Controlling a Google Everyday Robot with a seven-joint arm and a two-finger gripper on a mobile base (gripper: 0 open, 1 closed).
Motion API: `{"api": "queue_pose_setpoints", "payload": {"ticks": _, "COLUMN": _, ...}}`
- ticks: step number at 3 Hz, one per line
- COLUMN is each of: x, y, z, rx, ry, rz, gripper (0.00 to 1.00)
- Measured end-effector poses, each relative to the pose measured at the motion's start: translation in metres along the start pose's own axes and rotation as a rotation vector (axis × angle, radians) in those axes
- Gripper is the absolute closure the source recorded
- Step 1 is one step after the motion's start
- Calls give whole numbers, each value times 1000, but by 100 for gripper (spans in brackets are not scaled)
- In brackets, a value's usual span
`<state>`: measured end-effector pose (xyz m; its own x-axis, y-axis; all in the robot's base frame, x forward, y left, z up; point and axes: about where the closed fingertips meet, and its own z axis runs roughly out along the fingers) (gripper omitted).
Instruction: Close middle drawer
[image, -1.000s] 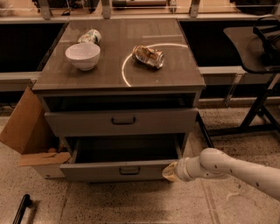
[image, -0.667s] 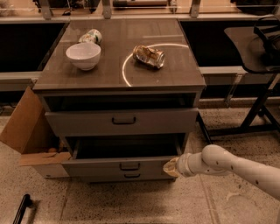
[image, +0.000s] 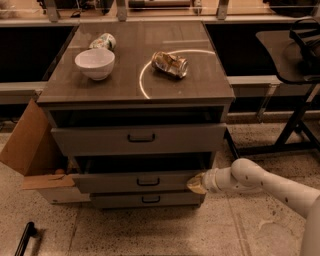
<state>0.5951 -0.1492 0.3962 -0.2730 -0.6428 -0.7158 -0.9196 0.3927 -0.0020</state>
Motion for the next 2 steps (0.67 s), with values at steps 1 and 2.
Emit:
{"api": "queue_pose_setpoints", "payload": {"ticks": 1, "x": -3, "y": -8, "z": 1, "rx": 7, "ry": 5, "rz": 1, "gripper": 100}}
{"api": "queue_pose_setpoints", "payload": {"ticks": 2, "x": -9, "y": -26, "z": -1, "rx": 25, "ry": 10, "rz": 3, "gripper": 100}}
